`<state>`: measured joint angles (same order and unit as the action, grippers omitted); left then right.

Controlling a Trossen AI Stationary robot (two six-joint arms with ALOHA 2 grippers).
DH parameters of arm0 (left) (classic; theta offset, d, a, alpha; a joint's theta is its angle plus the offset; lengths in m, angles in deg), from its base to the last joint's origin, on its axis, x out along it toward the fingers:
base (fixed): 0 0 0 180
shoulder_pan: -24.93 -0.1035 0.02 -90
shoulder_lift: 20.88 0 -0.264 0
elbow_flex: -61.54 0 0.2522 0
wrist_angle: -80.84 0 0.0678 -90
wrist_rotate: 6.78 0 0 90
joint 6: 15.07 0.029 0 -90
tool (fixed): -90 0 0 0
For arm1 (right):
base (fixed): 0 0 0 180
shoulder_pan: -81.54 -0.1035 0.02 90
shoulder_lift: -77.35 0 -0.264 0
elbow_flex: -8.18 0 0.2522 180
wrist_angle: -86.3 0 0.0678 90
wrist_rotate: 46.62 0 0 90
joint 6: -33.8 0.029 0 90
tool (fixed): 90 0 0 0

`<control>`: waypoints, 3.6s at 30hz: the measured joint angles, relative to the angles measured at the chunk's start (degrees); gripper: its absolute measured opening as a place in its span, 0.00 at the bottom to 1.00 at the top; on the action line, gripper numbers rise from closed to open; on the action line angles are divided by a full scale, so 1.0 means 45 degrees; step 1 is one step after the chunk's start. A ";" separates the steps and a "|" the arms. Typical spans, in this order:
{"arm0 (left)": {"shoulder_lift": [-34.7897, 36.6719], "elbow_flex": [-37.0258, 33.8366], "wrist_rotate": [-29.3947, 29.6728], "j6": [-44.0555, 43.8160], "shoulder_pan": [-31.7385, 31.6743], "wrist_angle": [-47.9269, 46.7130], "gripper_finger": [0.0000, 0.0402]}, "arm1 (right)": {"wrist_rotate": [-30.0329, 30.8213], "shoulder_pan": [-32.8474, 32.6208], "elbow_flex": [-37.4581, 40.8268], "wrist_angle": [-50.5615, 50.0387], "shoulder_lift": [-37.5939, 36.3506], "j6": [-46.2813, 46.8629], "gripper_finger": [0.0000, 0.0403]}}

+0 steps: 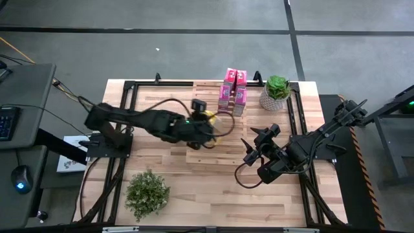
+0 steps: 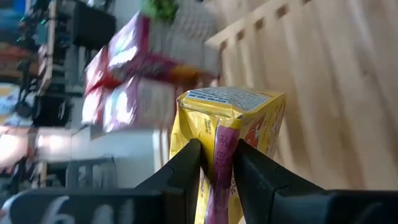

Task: Stack cereal on shelf
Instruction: Put the bottom yellow cereal box on the shelf

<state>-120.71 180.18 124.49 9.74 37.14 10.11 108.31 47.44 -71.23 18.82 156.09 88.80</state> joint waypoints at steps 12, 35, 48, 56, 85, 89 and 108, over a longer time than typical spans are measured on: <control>-0.1443 0.1719 -0.1311 0.0556 -0.0050 -0.0349 0.26 | -0.0083 0.0000 0.0000 -0.0102 0.0000 0.0000 0.66; -0.1448 0.2122 0.0082 0.0973 0.0115 0.0074 0.58 | 0.0408 0.0000 0.0000 -0.0078 0.0005 0.0000 0.66; 0.1084 0.2855 -0.0679 -0.6721 0.1985 -0.4437 0.57 | 0.1405 0.0000 0.0000 0.0137 0.0005 0.0107 0.66; 0.5458 -0.4449 0.0634 -0.6851 0.3627 0.1435 0.57 | 0.1136 0.0073 0.0000 0.0273 0.0005 0.0097 0.66; 1.0530 -1.4441 0.0911 -0.3791 0.4911 1.4932 0.57 | -0.4114 0.3072 -0.0155 0.0448 0.0004 -0.2178 0.92; 1.0530 -1.4441 0.0911 -0.3795 0.4911 1.4927 0.57 | -0.5177 0.3241 -0.0155 0.0547 0.0004 -0.1730 0.92; 1.0525 -1.4441 0.0906 -0.3714 0.5129 1.5099 0.57 | -0.7139 0.2351 0.7406 1.3110 -0.7130 -0.9019 0.92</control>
<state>-73.35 115.20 128.56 -6.98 60.22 78.06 76.18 58.01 -37.90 77.82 124.00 48.22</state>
